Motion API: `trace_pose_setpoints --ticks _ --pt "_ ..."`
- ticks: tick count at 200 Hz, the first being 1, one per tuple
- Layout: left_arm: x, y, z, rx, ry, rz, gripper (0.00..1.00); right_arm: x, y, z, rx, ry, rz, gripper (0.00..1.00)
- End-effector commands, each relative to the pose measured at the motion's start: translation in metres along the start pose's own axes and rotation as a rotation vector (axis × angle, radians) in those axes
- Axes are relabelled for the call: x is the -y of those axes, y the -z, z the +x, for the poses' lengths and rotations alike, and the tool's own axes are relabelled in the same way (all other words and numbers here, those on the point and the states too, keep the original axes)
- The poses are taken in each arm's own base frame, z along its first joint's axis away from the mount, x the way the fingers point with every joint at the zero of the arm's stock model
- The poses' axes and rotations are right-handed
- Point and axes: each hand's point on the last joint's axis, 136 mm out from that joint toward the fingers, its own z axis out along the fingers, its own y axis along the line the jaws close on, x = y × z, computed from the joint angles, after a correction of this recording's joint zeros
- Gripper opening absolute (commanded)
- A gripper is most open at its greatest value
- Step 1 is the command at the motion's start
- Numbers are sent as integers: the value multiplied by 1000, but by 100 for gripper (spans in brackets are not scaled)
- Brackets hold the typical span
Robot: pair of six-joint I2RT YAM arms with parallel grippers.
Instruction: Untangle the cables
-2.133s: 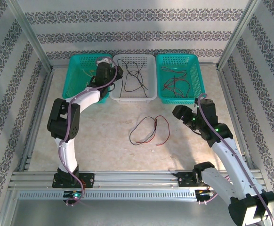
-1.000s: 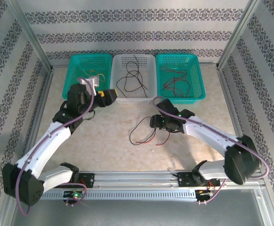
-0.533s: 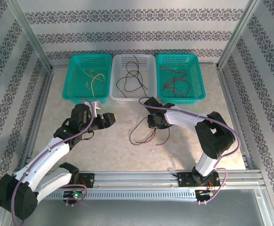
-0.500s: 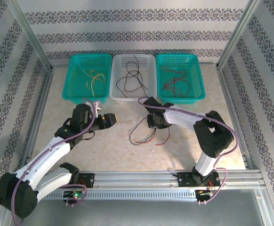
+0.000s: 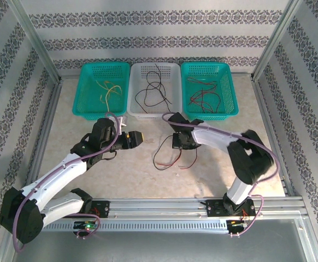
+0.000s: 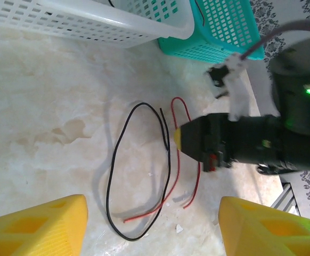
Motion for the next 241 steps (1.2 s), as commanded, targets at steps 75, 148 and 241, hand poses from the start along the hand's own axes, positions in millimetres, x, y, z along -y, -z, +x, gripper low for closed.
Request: trace_pose_setpoints --ticks 75,148,241 --pt "86 -13 -13 8 -123 281 70 -51 201 -41 481 171 -455 0" --pt "92 -23 -2 -22 -141 295 74 -81 310 -35 648 242 -798 0" --pt "105 -37 9 -60 -162 359 76 -94 345 -38 683 255 -917 0"
